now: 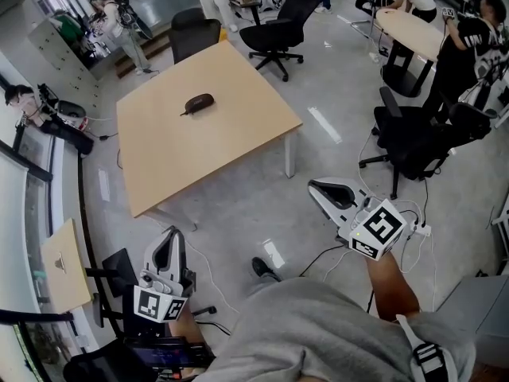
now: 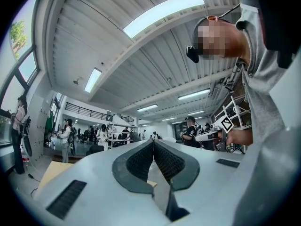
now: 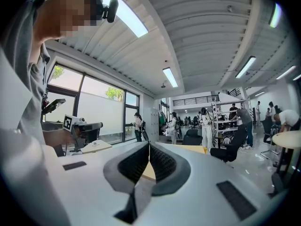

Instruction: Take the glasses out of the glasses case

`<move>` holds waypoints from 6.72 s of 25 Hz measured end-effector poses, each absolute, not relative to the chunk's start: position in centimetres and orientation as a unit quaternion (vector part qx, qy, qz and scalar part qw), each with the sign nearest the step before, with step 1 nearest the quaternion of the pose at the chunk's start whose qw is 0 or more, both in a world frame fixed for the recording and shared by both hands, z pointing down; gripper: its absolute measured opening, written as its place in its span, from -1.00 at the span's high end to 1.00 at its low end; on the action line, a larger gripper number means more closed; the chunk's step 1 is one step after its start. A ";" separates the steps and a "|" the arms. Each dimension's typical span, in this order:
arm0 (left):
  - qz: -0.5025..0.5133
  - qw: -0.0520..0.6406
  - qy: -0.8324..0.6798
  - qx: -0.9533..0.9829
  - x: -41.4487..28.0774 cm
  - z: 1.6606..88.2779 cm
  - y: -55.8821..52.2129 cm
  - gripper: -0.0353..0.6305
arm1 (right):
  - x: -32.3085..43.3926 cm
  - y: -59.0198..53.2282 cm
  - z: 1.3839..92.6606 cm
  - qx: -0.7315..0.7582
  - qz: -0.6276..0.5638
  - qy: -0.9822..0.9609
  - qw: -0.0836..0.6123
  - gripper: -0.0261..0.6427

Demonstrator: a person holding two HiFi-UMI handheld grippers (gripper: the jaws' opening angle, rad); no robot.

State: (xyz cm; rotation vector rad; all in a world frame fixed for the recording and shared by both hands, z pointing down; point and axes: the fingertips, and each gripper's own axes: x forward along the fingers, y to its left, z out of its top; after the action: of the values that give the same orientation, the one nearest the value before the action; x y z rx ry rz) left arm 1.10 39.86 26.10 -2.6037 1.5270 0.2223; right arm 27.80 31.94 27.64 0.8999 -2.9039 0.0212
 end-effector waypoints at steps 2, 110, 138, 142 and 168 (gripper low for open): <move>0.076 0.059 0.499 -0.861 0.1 25.9 38.4 0.86 | 26.8 30.7 27.5 0.299 0.006 -0.953 0.052 0.90; -0.018 -0.112 0.499 -0.859 -21.9 47.7 -28.1 0.86 | -3.8 -30.7 39.3 0.224 0.104 -0.958 0.148 0.90; -0.226 -0.116 0.393 -0.884 -21.4 66.5 -38.4 0.29 | -11.8 -40.0 48.9 0.203 0.155 -0.945 0.205 0.90; -0.228 -0.133 0.380 -0.887 -21.4 68.3 -38.3 0.15 | -13.3 -40.4 50.0 0.194 0.160 -0.945 0.212 0.90; -0.238 -0.137 0.307 -0.911 -19.8 69.8 -33.5 0.25 | -19.8 -37.5 66.4 -0.020 0.165 -0.879 0.447 0.90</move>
State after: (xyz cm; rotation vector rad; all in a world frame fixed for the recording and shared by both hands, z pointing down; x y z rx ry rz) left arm -19.80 -33.45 69.82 -3.1436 1.0575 -0.8216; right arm -19.83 -37.49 66.44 -0.0496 -2.1768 0.4084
